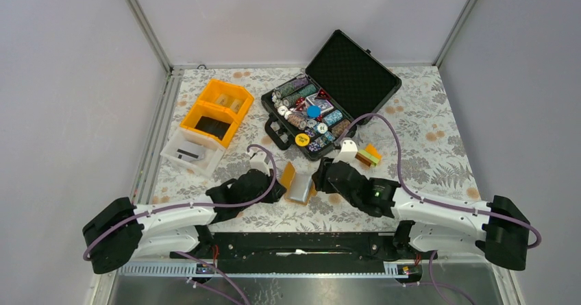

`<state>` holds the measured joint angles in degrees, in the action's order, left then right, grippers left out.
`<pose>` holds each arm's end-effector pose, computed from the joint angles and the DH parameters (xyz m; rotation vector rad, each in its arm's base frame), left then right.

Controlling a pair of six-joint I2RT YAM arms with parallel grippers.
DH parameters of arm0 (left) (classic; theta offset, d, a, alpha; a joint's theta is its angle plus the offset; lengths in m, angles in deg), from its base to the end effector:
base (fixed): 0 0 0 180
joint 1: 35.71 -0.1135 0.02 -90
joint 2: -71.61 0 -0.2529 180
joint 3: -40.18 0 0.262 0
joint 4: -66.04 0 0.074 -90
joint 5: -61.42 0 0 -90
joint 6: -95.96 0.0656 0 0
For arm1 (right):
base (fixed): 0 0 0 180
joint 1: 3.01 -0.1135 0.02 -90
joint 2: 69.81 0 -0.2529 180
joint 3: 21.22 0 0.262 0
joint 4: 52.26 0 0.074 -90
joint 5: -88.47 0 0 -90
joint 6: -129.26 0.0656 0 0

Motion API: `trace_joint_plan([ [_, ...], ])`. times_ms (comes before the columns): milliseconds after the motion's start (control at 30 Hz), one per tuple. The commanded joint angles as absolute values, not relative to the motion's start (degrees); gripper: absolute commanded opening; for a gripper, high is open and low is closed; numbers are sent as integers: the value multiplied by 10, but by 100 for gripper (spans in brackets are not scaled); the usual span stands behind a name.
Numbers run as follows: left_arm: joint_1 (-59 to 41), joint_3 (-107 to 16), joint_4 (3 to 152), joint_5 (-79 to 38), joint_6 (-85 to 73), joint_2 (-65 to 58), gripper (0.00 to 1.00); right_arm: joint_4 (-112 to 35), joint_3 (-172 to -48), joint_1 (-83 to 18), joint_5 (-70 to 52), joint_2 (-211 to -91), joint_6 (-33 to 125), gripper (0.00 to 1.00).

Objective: Put the credit cards into the card holder
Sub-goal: Open the card holder at the center of the board.

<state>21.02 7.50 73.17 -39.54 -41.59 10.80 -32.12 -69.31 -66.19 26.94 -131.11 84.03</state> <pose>0.1425 -0.1944 0.1309 0.0700 2.2940 -0.8019 0.1468 0.2211 0.2031 -0.0528 2.1329 0.6061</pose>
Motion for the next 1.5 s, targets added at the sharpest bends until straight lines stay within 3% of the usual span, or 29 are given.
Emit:
trace_joint_plan([
  [0, 212, 68, 736, -422, -428, 129, 0, -383, -720, -667, 219, -1315, 800, 49],
  [100, 213, 65, 744, -425, -427, 129, 0, -432, -730, -667, 148, -1354, 783, 49],
  [233, 213, 64, 746, -425, -427, 129, 0, -472, -728, -667, 115, -1406, 821, 35],
  [733, 213, 73, 751, -429, -433, 144, 0, -509, -661, -592, 45, -1487, 887, 36],
  [1467, 213, 84, 751, -423, -436, 146, 0, -572, -654, -586, 17, -1560, 918, 23],
])
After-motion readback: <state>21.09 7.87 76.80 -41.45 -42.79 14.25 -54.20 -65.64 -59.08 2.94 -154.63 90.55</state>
